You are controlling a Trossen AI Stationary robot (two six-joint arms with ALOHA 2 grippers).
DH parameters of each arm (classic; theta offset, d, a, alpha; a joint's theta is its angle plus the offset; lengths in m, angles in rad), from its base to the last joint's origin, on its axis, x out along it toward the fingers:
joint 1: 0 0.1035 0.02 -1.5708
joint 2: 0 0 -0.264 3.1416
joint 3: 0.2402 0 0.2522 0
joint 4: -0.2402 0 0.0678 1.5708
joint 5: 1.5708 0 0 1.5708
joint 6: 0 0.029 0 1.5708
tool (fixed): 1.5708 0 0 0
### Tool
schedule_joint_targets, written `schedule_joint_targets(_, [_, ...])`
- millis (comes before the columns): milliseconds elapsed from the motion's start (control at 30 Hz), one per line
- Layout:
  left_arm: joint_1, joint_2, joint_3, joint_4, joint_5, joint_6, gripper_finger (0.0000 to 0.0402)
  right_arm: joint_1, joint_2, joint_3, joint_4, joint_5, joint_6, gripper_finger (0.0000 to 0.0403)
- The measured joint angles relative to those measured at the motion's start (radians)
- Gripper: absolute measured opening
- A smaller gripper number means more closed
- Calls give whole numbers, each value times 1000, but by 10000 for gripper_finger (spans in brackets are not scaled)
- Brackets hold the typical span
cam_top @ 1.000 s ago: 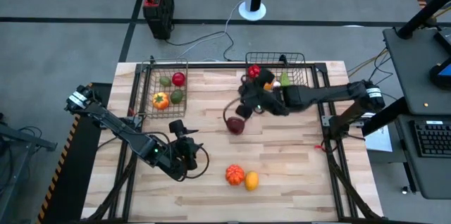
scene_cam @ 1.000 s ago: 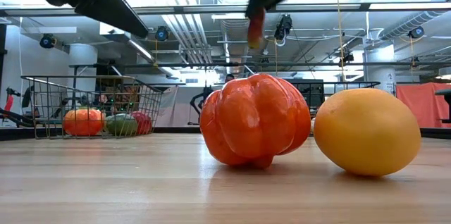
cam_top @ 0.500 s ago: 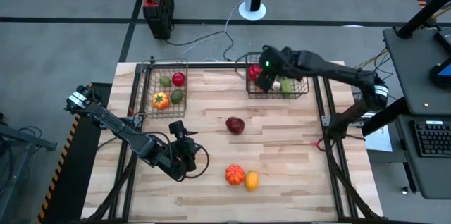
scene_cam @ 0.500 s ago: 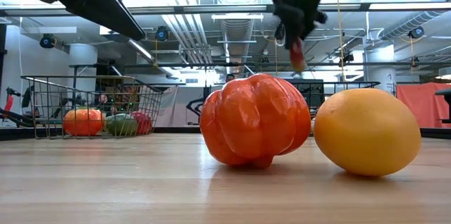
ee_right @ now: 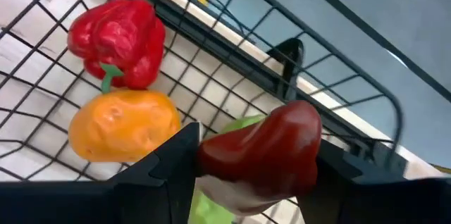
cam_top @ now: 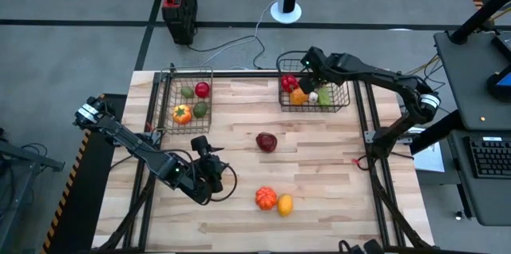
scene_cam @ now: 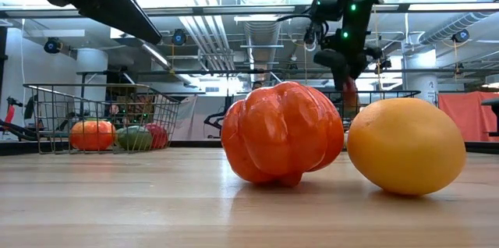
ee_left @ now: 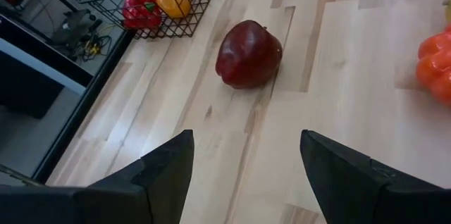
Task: Sort produce into baskets
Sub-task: Put the chili pepper into the black wire basket
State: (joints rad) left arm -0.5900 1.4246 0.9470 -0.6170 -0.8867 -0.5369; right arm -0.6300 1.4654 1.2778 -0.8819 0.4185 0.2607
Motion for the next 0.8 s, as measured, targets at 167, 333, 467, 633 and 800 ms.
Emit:
schedule_joint_targets(167, [0,0,0,-1,-4,0,241,2,-7,-97,154,0,0,183])
schedule_joint_targets(333, [0,0,-3,-3,-3,0,241,1,-25,-205,323,35,-9,183])
schedule_joint_targets(467, [1,0,-5,-3,-5,0,241,1,-25,-272,408,70,-18,183])
schedule_joint_targets(633, [1,0,-5,-3,-21,0,241,1,-25,-326,490,96,-57,183])
schedule_joint_targets(800, [3,0,-5,-3,-22,0,241,1,-25,-334,499,109,-76,183])
